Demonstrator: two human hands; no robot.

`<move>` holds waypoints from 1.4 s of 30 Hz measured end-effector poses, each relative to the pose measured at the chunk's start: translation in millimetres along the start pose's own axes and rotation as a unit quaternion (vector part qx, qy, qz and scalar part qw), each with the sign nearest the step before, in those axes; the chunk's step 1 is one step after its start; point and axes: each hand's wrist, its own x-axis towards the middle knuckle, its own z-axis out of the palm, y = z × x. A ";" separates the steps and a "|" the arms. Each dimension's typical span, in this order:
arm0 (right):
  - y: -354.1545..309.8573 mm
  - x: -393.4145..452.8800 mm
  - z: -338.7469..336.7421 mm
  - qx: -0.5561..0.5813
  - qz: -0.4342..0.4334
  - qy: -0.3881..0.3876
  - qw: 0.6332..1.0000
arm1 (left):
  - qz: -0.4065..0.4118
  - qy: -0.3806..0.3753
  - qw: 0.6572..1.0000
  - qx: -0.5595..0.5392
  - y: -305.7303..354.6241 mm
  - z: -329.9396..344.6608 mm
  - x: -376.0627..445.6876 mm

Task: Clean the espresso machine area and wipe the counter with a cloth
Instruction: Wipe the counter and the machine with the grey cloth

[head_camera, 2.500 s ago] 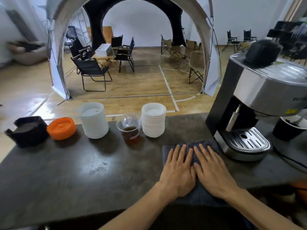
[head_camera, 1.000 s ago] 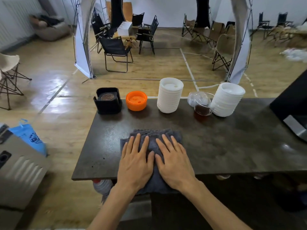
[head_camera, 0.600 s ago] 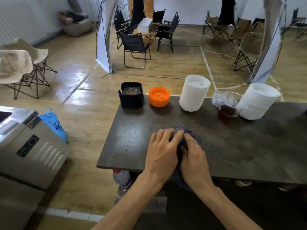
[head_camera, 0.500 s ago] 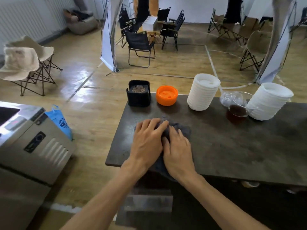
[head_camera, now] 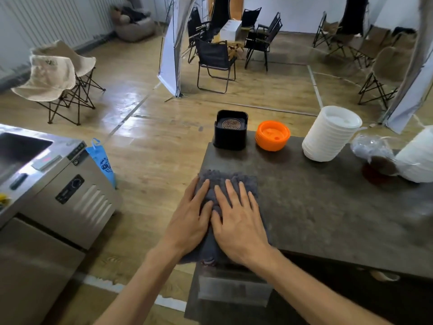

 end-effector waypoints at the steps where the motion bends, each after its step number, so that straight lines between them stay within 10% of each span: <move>1: -2.6 -14.2 -0.6 -0.008 -0.004 0.010 1.000 | 0.008 0.004 1.000 0.005 -1.1 1.8 -14.7; 14: 14.1 76.2 1.7 0.012 0.036 0.000 0.999 | -0.055 -0.068 0.979 0.182 -10.8 -0.5 87.1; 21: 26.5 102.2 -2.6 0.002 0.041 -0.010 0.999 | 0.001 -0.053 0.994 0.092 -6.4 3.0 110.3; 31: 27.3 -1.1 -15.7 0.035 -0.009 -0.017 0.999 | 0.033 -0.015 0.966 0.257 28.7 10.4 8.6; 42: 185.8 -115.4 -69.4 -0.042 0.170 0.059 0.983 | 0.171 -0.093 0.944 0.268 177.5 153.8 19.3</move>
